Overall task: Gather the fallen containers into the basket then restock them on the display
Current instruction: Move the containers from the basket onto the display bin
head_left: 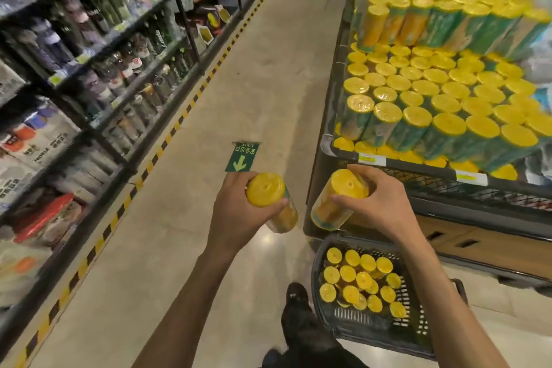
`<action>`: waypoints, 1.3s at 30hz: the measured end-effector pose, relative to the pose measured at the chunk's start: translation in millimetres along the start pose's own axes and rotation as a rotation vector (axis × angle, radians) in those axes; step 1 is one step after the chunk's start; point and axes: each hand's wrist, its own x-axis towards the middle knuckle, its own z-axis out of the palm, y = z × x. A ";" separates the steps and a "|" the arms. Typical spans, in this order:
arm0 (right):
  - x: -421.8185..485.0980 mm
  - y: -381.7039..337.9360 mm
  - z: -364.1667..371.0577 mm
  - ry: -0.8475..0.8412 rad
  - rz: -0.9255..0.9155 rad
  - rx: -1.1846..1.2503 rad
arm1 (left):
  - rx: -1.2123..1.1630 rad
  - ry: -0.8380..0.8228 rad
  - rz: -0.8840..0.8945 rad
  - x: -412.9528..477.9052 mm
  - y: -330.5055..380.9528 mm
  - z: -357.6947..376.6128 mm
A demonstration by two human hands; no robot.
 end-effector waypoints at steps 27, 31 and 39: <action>306.5 19.2 -129.5 0.215 0.185 -0.294 | 0.159 -0.483 0.543 401.1 128.3 173.1; 347.4 23.0 -146.0 0.213 0.232 -0.368 | 0.197 -0.571 0.623 456.6 151.7 202.7; 420.0 17.2 -183.9 0.150 0.242 -0.504 | 0.305 -0.677 0.745 538.1 192.5 250.9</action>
